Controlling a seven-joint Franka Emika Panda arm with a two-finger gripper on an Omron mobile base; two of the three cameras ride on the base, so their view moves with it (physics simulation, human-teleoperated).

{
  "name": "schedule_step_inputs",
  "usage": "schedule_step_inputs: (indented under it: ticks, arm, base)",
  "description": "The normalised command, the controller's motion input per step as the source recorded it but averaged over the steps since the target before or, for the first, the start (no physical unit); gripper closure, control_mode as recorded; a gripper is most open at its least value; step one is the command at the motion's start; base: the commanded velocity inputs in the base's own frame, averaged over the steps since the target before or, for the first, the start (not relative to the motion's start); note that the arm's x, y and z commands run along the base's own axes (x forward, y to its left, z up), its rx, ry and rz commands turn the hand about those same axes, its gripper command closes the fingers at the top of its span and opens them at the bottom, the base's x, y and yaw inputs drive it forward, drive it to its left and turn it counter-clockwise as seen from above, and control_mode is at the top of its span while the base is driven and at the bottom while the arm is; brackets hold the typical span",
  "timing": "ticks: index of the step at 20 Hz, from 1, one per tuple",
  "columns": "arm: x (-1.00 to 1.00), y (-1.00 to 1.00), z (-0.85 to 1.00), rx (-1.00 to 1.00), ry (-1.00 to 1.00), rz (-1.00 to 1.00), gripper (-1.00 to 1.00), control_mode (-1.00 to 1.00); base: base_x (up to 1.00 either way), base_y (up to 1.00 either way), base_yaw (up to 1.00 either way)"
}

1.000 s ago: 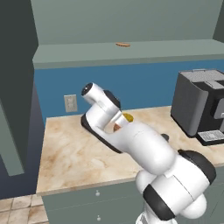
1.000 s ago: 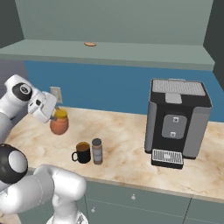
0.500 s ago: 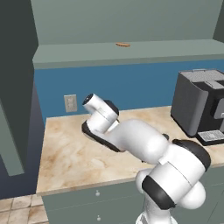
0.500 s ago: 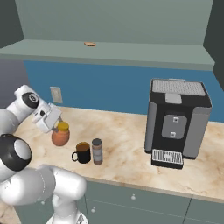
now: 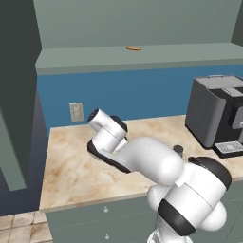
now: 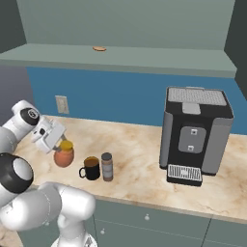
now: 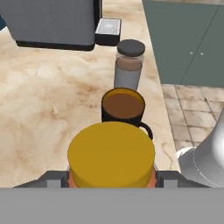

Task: Pick the cinnamon and honey bottle from the cabinet and place them next to the mug.

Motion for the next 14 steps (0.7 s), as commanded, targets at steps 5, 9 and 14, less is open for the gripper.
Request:
schedule_step_inputs:
  ticks: [5, 9, 14]
  arm:
    - [-0.18, 0.00, -0.11, -0.01, -0.04, 0.00, 1.00, -1.00]
    - [0.00, 0.03, 0.00, -0.10, 0.00, 0.00, 1.00, -1.00]
    - [0.01, 0.00, 0.00, -0.15, 0.00, 0.00, 1.00, -1.00]
  base:
    - [0.00, 0.00, 0.00]
    - [0.00, 0.00, 0.00]
    - [0.00, 0.00, 0.00]
